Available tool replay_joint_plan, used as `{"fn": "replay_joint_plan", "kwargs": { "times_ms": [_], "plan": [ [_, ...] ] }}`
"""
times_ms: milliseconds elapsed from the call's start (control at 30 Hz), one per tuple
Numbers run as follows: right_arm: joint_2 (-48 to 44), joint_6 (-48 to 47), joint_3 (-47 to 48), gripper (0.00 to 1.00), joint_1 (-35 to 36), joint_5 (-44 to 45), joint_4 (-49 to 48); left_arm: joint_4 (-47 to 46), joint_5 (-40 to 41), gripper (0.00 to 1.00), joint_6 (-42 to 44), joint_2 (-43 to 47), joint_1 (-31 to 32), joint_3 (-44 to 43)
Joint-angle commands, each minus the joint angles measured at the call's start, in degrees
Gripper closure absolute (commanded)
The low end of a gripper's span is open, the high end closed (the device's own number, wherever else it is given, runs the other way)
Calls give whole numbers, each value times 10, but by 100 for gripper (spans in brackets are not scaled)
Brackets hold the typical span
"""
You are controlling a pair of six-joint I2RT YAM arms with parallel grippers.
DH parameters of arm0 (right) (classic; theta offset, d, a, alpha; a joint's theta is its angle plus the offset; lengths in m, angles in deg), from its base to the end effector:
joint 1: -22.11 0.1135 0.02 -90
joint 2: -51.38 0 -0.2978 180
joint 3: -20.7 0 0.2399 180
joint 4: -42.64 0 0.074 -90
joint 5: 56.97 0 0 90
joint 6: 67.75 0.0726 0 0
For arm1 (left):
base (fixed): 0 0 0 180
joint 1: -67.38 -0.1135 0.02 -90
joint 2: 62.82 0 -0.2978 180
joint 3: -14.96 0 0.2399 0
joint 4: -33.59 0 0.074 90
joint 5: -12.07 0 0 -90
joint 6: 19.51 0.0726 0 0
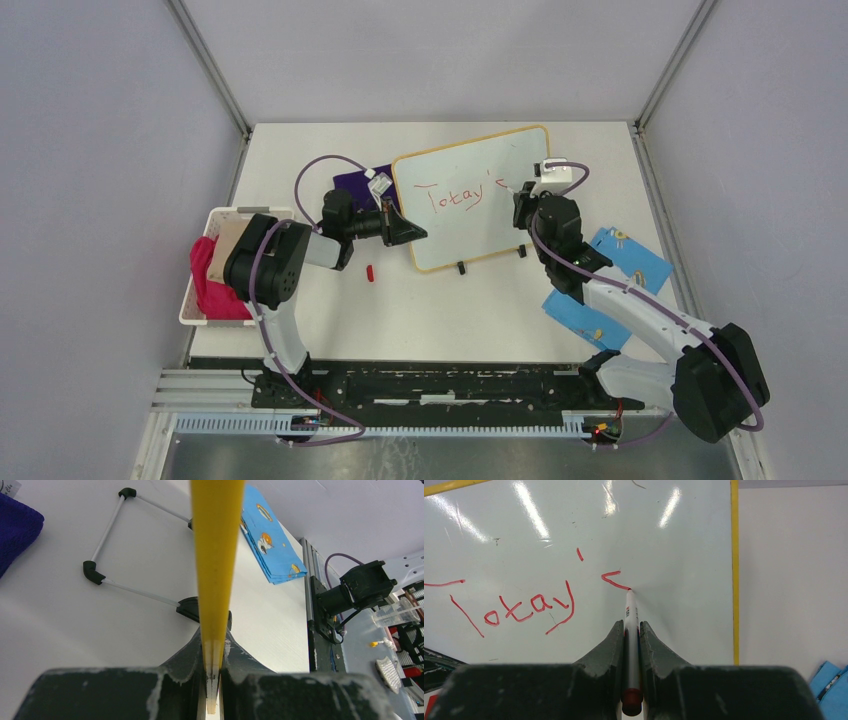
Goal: Write a sentence on the whiteboard
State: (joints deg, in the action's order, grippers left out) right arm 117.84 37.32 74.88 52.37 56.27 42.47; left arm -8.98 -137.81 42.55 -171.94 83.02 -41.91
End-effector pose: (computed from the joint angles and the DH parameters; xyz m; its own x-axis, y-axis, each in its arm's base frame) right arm 0.2503 0.1129 0.3060 -0.2087 0.1548 -0.9656 -0.0782 0.9816 0.1743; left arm 0.3425 -0.1611 0.1866 -0.5912 -0.0787 -0.8027 0.7690 0.2451 -0.5904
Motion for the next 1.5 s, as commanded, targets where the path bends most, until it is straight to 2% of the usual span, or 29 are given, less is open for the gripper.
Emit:
{"fn": "replay_joint_plan", "kwargs": {
  "times_ms": [0,633,967,1067,1267,1467],
  "plan": [
    [-10,-8,-7,100,-2,-3,0,52,46,98,40,-2,4,-2],
    [-8,-2,2,100,-3,-102,-31,77,49,98,57,3,8,-7],
    [-111,-7,-19,100,6,-105,-7,89,51,98,64,2,8,-10],
    [-139,-51,-17,100,51,-73,9,92,50,98,64,0,8,-13],
    [-145,-154,-33,100,215,57,13,95,51,98,65,-1,8,-13],
    [-109,-177,-82,100,279,90,-35,103,53,98,71,1,8,-13]
  ]
}}
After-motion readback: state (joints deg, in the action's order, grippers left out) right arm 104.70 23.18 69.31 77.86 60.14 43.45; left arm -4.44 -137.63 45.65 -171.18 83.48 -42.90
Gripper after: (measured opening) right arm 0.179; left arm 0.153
